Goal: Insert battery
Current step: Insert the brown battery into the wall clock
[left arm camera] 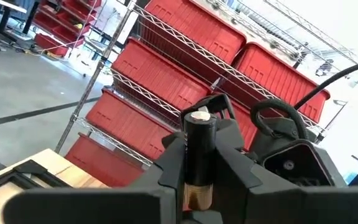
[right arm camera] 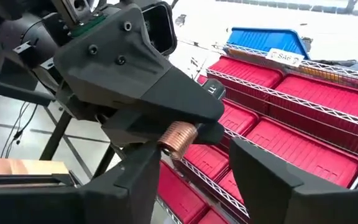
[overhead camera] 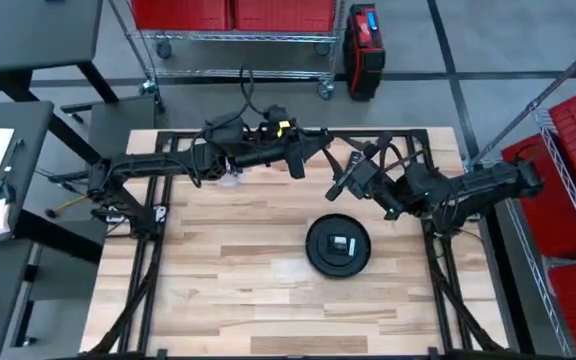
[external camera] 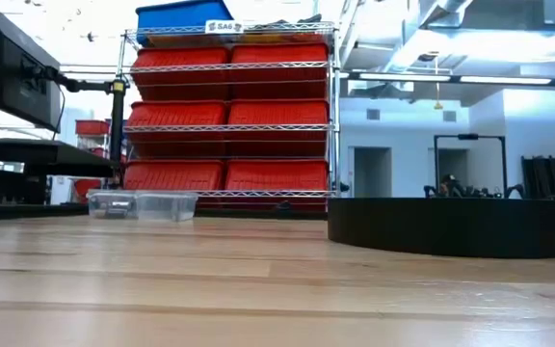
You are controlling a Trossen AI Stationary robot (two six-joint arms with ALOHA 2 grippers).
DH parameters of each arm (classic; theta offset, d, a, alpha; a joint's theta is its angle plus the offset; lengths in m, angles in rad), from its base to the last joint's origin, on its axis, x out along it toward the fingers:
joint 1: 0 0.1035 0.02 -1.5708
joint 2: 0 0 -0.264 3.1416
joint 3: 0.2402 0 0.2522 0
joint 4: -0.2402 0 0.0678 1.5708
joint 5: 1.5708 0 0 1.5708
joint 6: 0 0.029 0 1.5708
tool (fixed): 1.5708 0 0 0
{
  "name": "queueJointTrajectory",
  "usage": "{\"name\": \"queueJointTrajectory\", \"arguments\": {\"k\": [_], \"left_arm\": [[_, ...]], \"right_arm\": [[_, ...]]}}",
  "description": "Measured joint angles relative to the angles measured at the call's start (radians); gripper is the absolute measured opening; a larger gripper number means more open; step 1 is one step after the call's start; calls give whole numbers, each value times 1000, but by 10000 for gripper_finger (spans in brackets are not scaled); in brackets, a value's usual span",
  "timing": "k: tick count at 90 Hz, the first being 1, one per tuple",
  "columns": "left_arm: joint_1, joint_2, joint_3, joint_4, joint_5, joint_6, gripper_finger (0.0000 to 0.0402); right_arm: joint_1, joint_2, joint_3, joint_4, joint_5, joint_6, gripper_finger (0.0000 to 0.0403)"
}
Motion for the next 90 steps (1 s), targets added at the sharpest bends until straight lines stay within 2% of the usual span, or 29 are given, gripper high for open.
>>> {"name": "queueJointTrajectory", "arguments": {"k": [76,90], "left_arm": [[-8,-1,1,-16,-30,17,41],[-7,-1,1,-17,-31,17,41]], "right_arm": [[10,0,-1,7,-1,2,154],[8,0,-1,6,-2,2,135]]}}
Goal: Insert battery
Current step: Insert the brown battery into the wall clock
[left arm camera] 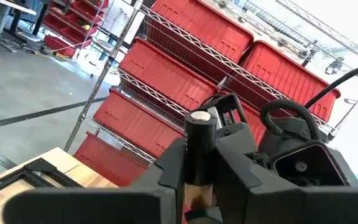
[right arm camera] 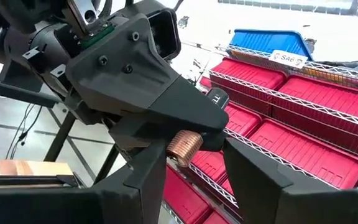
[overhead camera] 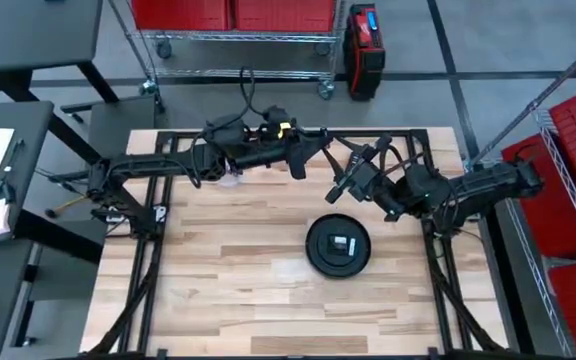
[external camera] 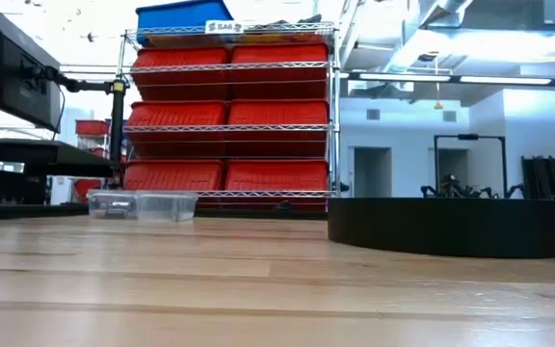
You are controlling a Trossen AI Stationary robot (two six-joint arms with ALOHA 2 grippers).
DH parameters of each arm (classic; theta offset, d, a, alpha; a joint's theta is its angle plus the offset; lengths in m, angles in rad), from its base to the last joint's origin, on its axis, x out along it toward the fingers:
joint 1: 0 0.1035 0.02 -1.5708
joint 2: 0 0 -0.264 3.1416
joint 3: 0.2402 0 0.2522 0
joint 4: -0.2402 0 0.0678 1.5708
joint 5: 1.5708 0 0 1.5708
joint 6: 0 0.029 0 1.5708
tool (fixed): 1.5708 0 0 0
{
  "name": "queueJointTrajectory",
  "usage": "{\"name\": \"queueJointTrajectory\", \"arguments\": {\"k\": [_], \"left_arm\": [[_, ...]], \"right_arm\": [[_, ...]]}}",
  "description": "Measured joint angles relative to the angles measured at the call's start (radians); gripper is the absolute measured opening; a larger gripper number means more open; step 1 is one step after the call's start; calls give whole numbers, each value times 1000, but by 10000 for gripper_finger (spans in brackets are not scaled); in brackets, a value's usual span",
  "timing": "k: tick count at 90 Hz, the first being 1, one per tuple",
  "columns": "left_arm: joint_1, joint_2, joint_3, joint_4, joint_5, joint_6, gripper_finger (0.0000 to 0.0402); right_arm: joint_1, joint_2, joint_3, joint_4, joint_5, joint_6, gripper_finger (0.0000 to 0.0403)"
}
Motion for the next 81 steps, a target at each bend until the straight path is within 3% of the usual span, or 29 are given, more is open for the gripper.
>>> {"name": "queueJointTrajectory", "arguments": {"k": [19,61,81], "left_arm": [[0,0,0,1,0,-6,41],[-18,0,0,0,-6,-8,41],[-18,0,0,1,-6,-7,41]], "right_arm": [[0,0,0,-8,-3,0,99],[0,0,0,-11,-6,0,94],[1,-2,0,-8,8,2,34]]}}
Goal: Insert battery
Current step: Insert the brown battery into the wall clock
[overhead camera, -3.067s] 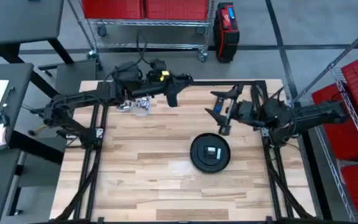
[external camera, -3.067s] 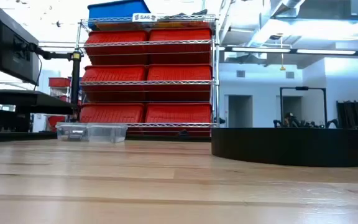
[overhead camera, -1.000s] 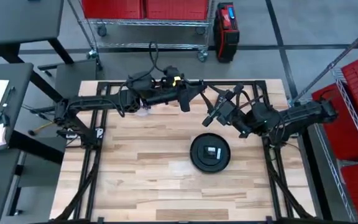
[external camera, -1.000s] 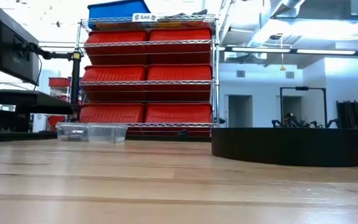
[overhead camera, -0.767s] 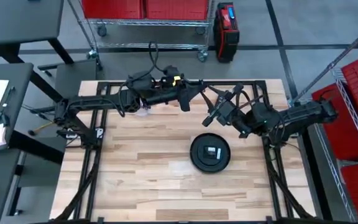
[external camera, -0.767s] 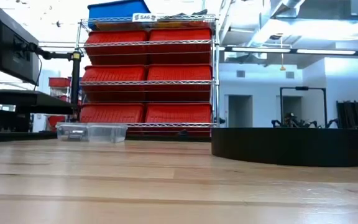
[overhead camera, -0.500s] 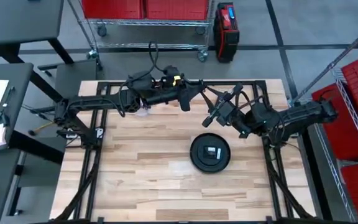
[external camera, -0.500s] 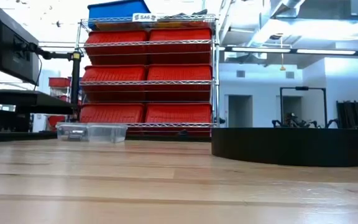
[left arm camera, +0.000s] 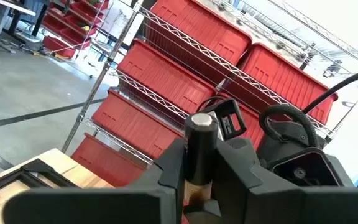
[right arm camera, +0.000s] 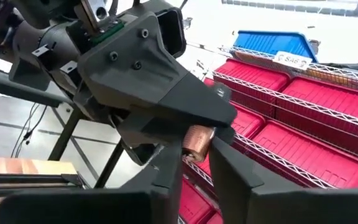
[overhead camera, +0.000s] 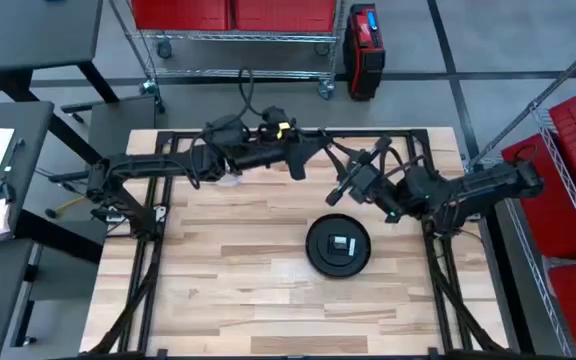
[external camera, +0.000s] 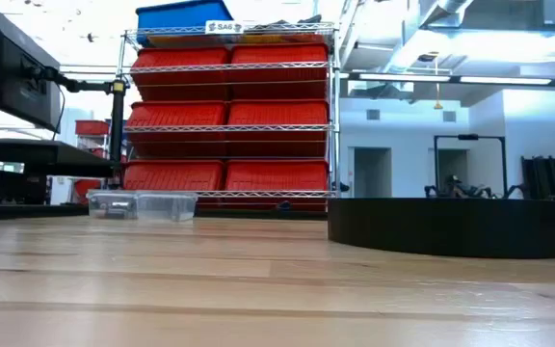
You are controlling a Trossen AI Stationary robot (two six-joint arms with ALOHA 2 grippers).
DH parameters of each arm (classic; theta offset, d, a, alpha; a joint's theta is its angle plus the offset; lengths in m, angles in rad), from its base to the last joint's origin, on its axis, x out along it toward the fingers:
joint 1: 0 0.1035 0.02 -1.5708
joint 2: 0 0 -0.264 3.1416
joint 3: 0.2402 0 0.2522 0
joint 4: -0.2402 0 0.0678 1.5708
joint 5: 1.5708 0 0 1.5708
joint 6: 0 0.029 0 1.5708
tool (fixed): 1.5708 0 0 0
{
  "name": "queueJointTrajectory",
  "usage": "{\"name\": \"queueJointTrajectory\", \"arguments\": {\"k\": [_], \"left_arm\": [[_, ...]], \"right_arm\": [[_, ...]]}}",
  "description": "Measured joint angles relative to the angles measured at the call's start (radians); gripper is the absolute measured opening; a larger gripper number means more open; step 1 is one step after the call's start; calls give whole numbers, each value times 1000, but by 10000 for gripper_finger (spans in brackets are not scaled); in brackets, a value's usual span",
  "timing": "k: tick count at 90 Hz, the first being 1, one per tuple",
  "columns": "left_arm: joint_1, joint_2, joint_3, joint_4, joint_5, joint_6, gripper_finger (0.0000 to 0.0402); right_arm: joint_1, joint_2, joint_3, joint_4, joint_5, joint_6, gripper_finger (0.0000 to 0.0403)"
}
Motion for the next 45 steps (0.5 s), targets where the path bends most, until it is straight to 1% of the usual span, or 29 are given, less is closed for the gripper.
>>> {"name": "queueJointTrajectory", "arguments": {"k": [5,23,45], "left_arm": [[0,0,0,-2,0,0,41],[0,-1,0,-6,2,10,41],[-2,0,0,-14,11,9,41]], "right_arm": [[0,0,0,0,4,0,24],[0,0,0,-2,5,-4,25],[0,0,0,-5,-7,-4,101]]}}
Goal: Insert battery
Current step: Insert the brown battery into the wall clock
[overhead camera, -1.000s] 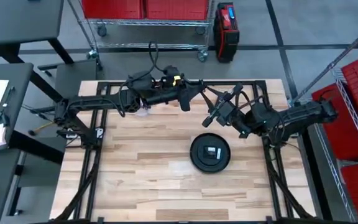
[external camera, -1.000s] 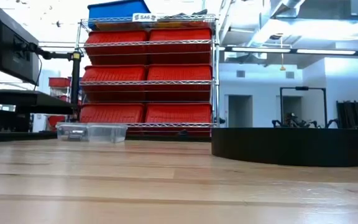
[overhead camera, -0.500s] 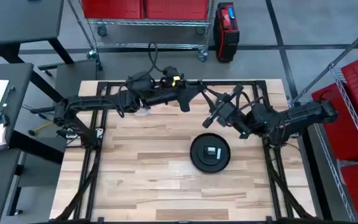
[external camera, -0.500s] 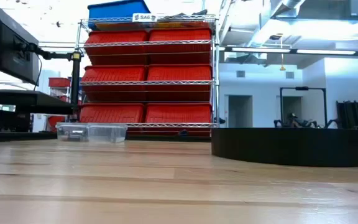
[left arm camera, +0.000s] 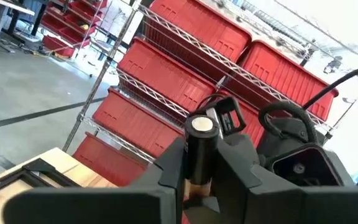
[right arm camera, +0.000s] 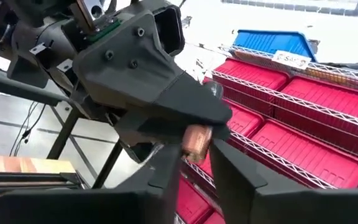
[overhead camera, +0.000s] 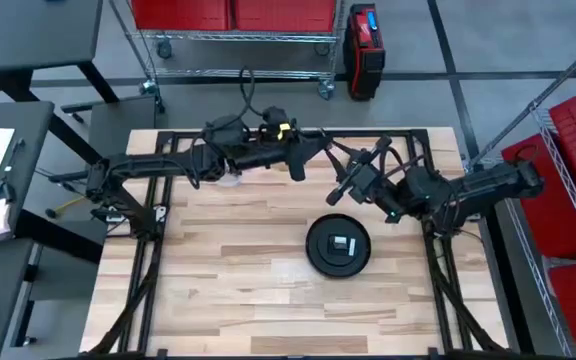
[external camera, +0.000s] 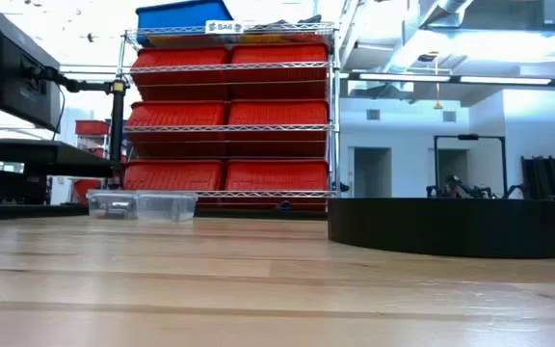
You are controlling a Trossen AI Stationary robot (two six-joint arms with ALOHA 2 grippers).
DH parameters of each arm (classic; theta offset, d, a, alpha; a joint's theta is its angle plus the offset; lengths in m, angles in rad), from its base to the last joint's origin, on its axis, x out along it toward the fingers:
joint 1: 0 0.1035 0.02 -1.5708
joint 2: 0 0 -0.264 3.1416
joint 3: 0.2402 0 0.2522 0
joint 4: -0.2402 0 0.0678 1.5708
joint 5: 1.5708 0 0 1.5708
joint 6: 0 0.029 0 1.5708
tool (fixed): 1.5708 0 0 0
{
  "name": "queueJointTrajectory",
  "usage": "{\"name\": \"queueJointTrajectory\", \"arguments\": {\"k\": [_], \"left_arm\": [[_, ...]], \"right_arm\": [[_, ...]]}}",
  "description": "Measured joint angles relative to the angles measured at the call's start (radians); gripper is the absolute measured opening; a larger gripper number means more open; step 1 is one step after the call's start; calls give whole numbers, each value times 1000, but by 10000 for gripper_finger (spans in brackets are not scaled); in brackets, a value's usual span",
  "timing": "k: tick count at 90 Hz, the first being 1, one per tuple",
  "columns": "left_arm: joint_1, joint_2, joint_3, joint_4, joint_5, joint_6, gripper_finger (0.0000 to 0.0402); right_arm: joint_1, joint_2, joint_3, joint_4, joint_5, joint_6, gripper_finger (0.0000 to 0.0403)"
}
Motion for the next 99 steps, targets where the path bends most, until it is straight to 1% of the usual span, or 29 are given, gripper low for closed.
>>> {"name": "queueJointTrajectory", "arguments": {"k": [14,30,52,78,99], "left_arm": [[0,0,0,7,1,-1,41],[-1,0,0,10,0,-2,41],[-3,0,0,12,-8,0,41],[-4,0,0,3,-8,0,41],[-5,0,0,-6,-7,20,41]], "right_arm": [[-1,0,0,5,-24,0,123],[-10,0,0,13,-25,0,122],[-23,0,0,18,-30,0,99],[-23,1,0,20,-23,1,35],[-23,1,0,17,-10,0,35]]}}
